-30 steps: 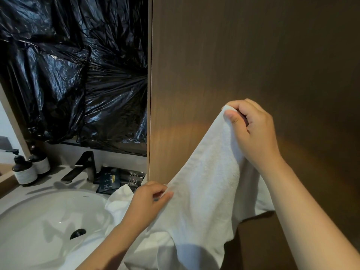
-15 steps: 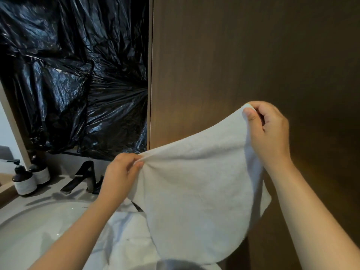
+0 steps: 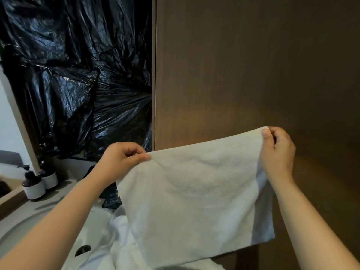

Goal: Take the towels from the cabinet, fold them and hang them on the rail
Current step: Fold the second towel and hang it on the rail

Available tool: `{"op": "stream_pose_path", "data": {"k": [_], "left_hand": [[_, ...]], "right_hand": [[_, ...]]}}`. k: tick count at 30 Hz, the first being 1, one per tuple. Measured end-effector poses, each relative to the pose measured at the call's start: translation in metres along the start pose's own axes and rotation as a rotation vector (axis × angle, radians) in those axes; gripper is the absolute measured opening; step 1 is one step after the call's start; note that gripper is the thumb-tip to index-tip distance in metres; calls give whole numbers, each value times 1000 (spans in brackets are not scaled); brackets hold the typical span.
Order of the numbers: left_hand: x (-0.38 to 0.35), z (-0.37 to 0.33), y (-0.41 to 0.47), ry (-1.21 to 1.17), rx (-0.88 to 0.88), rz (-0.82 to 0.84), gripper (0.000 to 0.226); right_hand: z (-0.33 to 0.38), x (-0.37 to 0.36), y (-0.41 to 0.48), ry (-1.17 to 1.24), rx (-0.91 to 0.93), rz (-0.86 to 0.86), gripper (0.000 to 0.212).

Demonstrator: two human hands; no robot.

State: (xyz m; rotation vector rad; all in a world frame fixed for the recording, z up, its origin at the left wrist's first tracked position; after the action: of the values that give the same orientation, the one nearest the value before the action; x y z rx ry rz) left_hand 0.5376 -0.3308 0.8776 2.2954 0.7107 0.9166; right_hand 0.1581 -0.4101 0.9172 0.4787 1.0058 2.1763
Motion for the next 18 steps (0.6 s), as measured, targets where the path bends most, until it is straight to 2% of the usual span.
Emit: {"op": "stream_pose_path", "data": {"k": [2,6,10,14,18], "left_hand": [[0,-2,3,-29,-12,29,8],[-7,-2,3,-73,12,125,15],[-16,0,-6,127,-49,266,8],[-22,5,-6,284,-30,236,9],[-24,9,-6,298,6,215,14]], "right_hand": [[-10,-2,-1,-16,-30,-7,25],[-29,-9,-6,-48,-91,-1,26],[-48,-12,-12,-73,-139,35,26],[-59,-15,-20,-89,-175,39,26],[-64,-16,-25,-119,-150,36,26]]}}
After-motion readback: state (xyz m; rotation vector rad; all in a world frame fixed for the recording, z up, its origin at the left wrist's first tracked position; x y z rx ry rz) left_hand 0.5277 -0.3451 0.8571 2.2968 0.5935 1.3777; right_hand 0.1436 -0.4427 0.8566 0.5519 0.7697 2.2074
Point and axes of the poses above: each hand's wrist, its own y-axis towards the middle knuckle, its own x-axis out of the back of the hand, z = x × y, the point moved 5 cm from there along y, towards the middle knuckle, and after that the axes turned 15 degrees about -z, right-handed, at the moved point
